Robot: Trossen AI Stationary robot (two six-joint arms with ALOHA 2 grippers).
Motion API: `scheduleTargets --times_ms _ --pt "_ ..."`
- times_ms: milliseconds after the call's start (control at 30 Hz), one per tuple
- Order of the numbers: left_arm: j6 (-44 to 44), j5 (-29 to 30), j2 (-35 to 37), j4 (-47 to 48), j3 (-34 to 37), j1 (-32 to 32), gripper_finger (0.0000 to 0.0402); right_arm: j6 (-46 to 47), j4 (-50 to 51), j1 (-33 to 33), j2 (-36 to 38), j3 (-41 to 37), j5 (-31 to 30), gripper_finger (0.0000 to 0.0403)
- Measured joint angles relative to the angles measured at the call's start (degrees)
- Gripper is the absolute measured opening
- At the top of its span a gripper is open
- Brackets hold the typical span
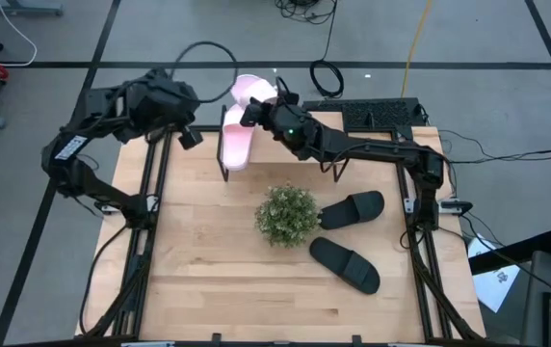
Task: Pick and place slides into the shelf
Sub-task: Put the pink slipper on the shelf
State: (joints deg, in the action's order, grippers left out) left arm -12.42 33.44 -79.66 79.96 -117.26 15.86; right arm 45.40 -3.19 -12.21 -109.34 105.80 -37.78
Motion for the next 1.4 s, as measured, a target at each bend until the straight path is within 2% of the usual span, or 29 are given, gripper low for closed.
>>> scheduleTargets --times_ms 133,233,333,633,700,867,1067,1233,1400 --pt "-0.75 -2.52 0.13 -0.78 3.83 2.52 0.0072 -0.25 -0.06 0.11 0.05 0.0 2.1 0.0001" --pt "4.81 -4.11 0.0 -0.84 6.16 5.18 0.0072 -0.28 0.07 0.27 -0.08 -0.02 2.21 0.0001" --pt "11.01 -9.61 0.05 -0.82 7.04 9.94 0.0072 -1.02 -0.01 0.31 -0.02 -0.02 2.17 0.0001" --pt "18.81 -42.74 0.59 -7.54 7.06 29.62 0.0072 -1.2 -1.28 0.33 -0.02 -0.02 5.05 0.0" --pt "19.73 -47.81 0.34 -9.1 7.06 32.25 0.0072 -1.61 -1.36 0.33 -0.02 -0.02 5.06 0.0001" --pt "26.18 -50.57 -0.87 -10.77 7.59 36.19 0.0072 -3.51 -2.66 0.33 -0.02 -0.02 5.01 0.0001" --pt "26.07 -61.42 -1.87 -12.82 10.94 38.52 0.0072 -4.25 -2.61 0.29 -0.02 -0.02 5.02 0.0002" --pt "26.54 -64.25 -1.86 -18.15 15.85 38.89 0.0072 -4.53 -2.61 0.22 -0.02 -0.02 5.05 0.0002" --pt "26.54 -65.87 -1.83 -20.82 17.86 40.3 0.0077 -5.71 -2.61 0.22 -0.02 -0.02 5.46 0.0003"
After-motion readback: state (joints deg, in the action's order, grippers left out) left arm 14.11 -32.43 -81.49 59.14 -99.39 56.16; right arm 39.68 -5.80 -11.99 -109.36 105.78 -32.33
